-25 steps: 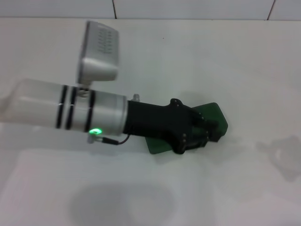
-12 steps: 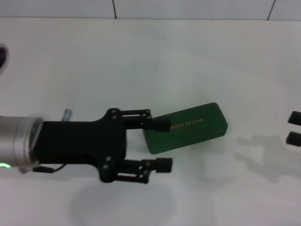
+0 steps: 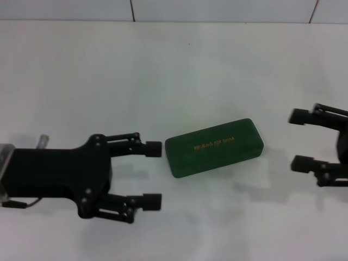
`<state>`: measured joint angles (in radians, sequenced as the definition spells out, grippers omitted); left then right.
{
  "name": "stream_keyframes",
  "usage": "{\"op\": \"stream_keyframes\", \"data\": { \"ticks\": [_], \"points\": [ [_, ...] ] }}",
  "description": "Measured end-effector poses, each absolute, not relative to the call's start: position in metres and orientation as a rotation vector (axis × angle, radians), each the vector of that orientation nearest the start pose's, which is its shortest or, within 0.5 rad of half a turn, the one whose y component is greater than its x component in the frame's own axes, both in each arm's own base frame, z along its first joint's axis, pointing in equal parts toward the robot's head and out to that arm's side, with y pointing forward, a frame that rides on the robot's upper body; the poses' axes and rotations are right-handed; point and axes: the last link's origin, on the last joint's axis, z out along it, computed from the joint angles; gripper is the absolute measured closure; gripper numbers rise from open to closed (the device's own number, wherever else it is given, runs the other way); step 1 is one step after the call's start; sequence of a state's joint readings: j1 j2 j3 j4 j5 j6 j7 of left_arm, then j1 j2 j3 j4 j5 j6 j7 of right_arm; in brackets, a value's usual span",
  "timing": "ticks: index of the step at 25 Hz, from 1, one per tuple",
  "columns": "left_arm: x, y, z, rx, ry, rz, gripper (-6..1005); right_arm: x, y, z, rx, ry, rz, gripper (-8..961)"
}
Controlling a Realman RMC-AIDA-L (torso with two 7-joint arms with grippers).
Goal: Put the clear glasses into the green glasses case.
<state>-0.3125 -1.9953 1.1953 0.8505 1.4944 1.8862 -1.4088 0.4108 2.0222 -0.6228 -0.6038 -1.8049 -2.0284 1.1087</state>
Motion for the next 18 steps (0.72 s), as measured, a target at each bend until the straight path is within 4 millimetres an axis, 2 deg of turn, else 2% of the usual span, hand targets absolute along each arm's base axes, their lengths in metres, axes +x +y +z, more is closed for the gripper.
{"op": "stream_keyframes", "data": {
  "ticks": [6, 12, 14, 15, 18],
  "points": [
    [-0.235, 0.265, 0.033, -2.988, -0.371, -1.039, 114, 0.238, 0.277, 0.021, -2.799, 0.181, 1.267, 192],
    [-0.238, 0.272, 0.039, -2.982, -0.386, -1.009, 115, 0.212, 0.293, -0.01, -2.831, 0.085, 1.262, 101],
    [-0.237, 0.273, 0.04, -2.984, -0.381, -1.005, 115, 0.212, 0.293, -0.01, -2.831, 0.085, 1.262, 101],
    [-0.237, 0.273, 0.04, -2.984, -0.379, -1.004, 115, 0.203, 0.297, -0.015, -2.836, 0.045, 1.269, 100],
    [-0.237, 0.274, 0.041, -2.985, -0.376, -1.001, 115, 0.195, 0.301, -0.016, -2.826, 0.015, 1.284, 100]
  ]
}}
